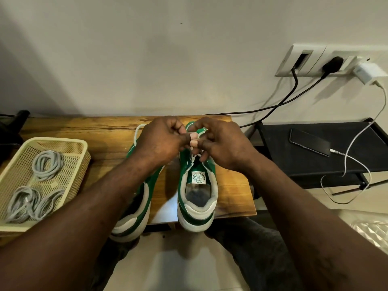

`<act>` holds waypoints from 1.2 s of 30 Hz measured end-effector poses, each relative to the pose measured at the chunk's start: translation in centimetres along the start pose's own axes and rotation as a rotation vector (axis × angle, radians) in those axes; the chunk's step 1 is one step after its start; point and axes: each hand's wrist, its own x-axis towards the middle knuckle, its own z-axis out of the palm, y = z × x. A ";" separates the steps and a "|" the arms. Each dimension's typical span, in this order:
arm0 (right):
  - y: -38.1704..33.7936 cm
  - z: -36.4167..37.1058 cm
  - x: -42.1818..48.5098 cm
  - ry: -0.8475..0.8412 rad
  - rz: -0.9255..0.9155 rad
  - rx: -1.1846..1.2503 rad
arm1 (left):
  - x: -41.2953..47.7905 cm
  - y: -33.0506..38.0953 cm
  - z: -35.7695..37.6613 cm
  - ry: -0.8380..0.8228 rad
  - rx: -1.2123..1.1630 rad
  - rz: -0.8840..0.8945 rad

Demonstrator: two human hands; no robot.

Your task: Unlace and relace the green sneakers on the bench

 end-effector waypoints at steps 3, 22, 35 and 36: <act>0.4 -0.2 0.4 0.050 -0.015 -0.101 | -0.2 0.3 0.2 -0.040 -0.117 -0.042; 1.6 0.9 0.4 -0.058 0.057 -0.316 | -1.4 -1.1 -0.3 -0.246 0.229 -0.128; 1.4 3.8 0.4 0.100 0.102 -0.328 | -0.5 -2.5 -1.3 -0.301 -0.059 -0.399; 1.3 3.9 0.4 0.099 0.095 -0.332 | -0.4 -2.6 -1.3 -0.303 -0.065 -0.411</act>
